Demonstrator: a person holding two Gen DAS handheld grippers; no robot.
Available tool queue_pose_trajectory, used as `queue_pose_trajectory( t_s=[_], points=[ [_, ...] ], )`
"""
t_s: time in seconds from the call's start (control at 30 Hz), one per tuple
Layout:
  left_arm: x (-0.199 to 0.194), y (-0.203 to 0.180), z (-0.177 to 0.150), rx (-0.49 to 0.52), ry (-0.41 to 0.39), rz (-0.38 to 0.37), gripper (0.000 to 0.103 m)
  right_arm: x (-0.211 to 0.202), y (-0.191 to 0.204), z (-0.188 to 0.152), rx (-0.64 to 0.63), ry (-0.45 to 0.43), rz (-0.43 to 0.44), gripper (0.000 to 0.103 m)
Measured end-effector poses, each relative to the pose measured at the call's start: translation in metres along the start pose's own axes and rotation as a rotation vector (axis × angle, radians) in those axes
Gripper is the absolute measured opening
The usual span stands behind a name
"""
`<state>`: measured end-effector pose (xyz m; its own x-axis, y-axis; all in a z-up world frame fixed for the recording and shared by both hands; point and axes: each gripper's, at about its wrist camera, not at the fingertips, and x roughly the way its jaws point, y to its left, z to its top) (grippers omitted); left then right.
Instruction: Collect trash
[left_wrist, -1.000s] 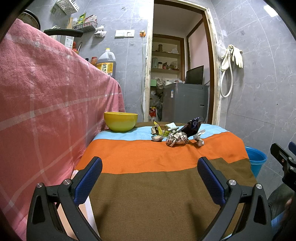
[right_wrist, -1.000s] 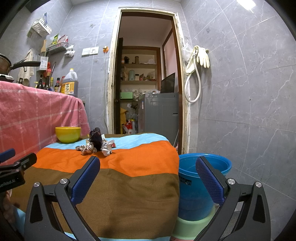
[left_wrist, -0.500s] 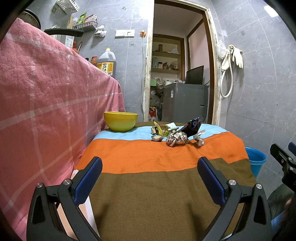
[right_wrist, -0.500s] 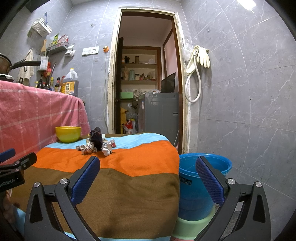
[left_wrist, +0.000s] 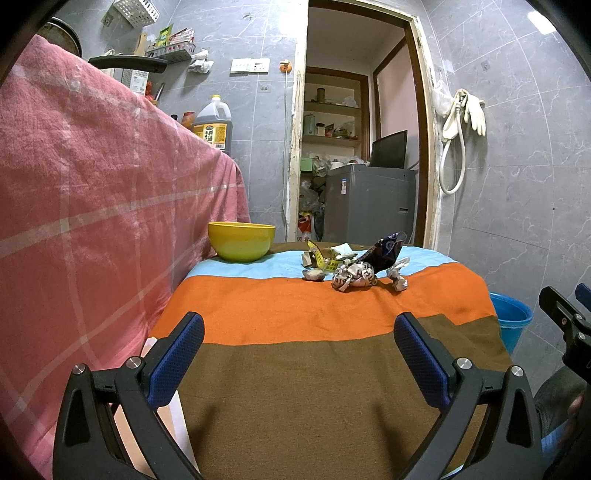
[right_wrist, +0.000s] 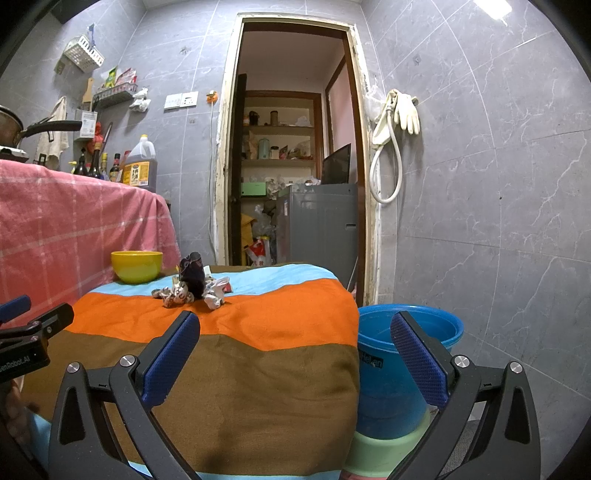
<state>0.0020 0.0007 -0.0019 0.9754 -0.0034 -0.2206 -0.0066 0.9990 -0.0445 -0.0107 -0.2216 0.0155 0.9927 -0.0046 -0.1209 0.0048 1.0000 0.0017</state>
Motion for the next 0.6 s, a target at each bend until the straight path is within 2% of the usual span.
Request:
queue_pose_trajectory(
  t_s=[0.37,0.6],
  points=[
    [-0.004,-0.003,0.001,-0.002,0.004,0.003,0.101,0.0,0.0,0.0,0.0,0.002,0.0,0.103],
    [0.004,-0.006,0.012,-0.004,0.025,0.036,0.101,0.005,0.003,0.002,0.0,0.02,0.011,0.103]
  ],
)
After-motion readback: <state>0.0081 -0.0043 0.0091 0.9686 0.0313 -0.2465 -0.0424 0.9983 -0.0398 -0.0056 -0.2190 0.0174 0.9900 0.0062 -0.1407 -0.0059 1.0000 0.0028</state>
